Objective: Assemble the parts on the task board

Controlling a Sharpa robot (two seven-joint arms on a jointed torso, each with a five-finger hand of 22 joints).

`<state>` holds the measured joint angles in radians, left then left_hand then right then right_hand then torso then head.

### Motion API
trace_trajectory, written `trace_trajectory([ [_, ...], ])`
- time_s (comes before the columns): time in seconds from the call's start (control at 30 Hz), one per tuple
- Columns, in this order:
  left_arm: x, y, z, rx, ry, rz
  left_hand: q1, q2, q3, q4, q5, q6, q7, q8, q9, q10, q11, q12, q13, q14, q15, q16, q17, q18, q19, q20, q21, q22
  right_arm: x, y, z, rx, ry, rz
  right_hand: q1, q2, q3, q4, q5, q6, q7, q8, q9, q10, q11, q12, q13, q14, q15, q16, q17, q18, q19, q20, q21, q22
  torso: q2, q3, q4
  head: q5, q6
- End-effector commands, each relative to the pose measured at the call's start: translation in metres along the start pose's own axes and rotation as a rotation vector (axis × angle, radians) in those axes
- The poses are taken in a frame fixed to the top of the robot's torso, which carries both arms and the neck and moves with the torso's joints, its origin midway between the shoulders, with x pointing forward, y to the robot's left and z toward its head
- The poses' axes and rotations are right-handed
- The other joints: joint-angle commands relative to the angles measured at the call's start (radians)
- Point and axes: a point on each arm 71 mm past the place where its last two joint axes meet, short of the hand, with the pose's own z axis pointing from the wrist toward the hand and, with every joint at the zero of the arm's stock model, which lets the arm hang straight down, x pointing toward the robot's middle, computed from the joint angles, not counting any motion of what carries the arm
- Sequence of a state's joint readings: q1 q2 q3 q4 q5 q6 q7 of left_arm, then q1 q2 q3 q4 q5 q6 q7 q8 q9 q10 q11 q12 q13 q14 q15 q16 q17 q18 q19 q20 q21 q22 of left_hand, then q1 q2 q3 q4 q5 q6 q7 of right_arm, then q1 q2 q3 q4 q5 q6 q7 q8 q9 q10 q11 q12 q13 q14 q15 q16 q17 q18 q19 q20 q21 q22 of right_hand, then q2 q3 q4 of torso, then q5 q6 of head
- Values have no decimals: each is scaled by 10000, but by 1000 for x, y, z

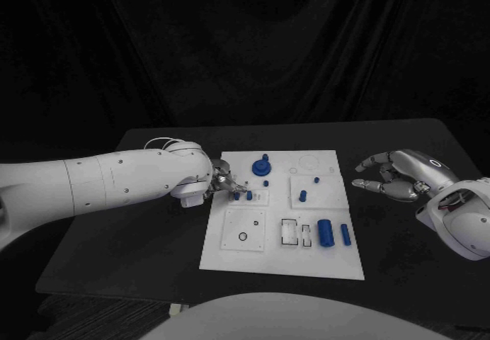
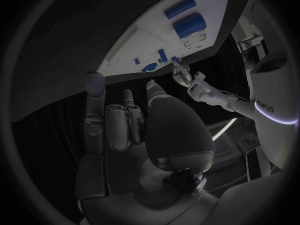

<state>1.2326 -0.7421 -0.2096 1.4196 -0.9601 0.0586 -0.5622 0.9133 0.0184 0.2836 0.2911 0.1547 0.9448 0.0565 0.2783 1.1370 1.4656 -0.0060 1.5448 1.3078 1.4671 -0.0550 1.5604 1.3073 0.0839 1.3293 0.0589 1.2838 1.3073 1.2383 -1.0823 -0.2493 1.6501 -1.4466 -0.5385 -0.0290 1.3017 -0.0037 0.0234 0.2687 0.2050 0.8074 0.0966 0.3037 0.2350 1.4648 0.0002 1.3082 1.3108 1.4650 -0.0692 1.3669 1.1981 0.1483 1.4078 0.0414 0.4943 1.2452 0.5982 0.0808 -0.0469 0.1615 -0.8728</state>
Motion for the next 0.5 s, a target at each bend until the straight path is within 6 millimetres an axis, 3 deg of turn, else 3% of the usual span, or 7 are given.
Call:
trace_trajectory([
  [0.03, 6, 2, 3, -70, 244, 73, -212, 83, -234, 18, -110, -129, 144, -297, -9, 715, 98, -15, 2346, 832, 93, -44, 2292, 43, 5, 68, -42, 435, 2, -1, 0, 180, 97, -5, 77, -1, 26, -61, 79, 74, 26, -47, -13, 18, 75, -34, 48, 415, 68, -31, -15, 83, -31, 34, -35, -14, 3, 0, -1, 5, 2],
  [0.13, 5, 2, 3, -80, 213, 53, -419, 245, -460, 23, -203, -75, 140, -280, 24, 714, 99, -15, 2345, 838, 99, -38, 2302, 43, 16, 79, -43, 463, 2, -2, 0, 188, 112, -8, 85, 5, 30, -63, 109, 76, 26, -49, -16, 20, 76, -29, 53, 414, 68, -36, -23, 84, -30, 35, -41, -15, -4, -3, -2, 6, 2],
  [0.27, 5, 3, 3, -85, 187, 35, -422, 256, -469, 19, -202, -68, 138, -275, 28, 714, 98, -15, 2345, 836, 99, -40, 2299, 41, 21, 80, -38, 469, 2, -2, 0, 205, 130, -13, 102, 15, 38, -67, 166, 82, 27, -53, -22, 16, 78, -40, 41, 414, 69, -40, -30, 85, -28, 36, -59, -19, -3, -5, -8, -4, 2],
  [0.5, 3, 3, 3, 38, -63, -128, -387, 462, -566, 6, 1, -3, 108, -192, 122, 712, 77, -15, 2344, 840, 86, -36, 2306, 43, 27, 76, -48, 494, 3, -3, 0, 225, 144, -17, 121, 29, 48, -70, 247, 87, 30, -60, -31, 15, 80, -44, 37, 414, 71, -45, -36, 86, -25, 37, -77, -21, -1, 1, 2, -16, 2],
])
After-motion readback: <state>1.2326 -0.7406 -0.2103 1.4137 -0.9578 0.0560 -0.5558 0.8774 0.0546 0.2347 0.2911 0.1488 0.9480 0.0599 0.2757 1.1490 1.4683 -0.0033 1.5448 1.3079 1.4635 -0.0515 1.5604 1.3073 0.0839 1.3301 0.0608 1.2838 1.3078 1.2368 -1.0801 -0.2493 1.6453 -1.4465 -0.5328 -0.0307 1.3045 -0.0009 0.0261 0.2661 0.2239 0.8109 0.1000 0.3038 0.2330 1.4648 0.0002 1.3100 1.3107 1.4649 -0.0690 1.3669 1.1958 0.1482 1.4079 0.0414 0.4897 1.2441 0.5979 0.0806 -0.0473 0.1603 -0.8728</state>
